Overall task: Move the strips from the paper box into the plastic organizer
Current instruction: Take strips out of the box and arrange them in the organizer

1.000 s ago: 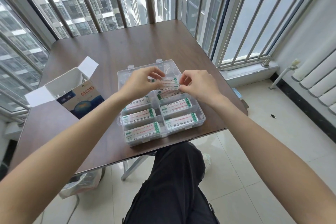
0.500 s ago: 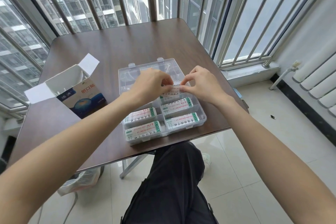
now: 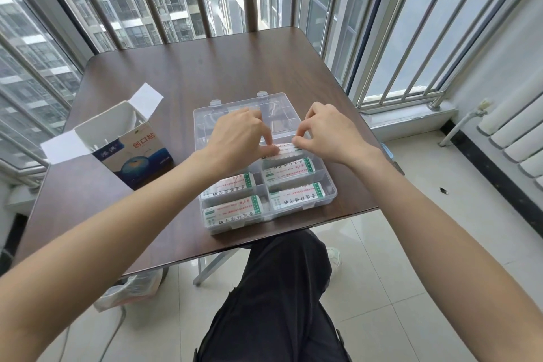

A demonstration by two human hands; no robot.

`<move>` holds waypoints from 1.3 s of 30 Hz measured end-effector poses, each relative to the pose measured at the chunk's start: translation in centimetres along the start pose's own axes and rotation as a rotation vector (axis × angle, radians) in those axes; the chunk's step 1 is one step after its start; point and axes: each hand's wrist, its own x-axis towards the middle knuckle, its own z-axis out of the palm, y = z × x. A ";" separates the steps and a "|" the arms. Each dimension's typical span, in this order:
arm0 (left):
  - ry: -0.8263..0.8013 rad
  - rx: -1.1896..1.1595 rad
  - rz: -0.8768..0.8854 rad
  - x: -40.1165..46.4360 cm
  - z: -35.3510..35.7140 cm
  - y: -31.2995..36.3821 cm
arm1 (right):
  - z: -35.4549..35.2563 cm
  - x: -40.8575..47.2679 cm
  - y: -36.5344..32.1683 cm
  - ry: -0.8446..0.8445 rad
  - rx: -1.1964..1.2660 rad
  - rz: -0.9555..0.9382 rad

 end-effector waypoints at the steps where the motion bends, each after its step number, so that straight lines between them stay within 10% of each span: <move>1: -0.012 -0.018 0.002 0.1 0.3 0.1 | 0.1 -0.1 -0.1 0.009 -0.035 0.005; 14: -0.168 -0.320 -0.097 -1.0 -1.8 -3.7 | -0.2 -0.6 -0.3 0.092 -0.105 -0.001; 39: -0.176 -0.030 0.033 0.7 0.0 -1.1 | 0.4 -0.2 -0.6 -0.044 -0.090 0.055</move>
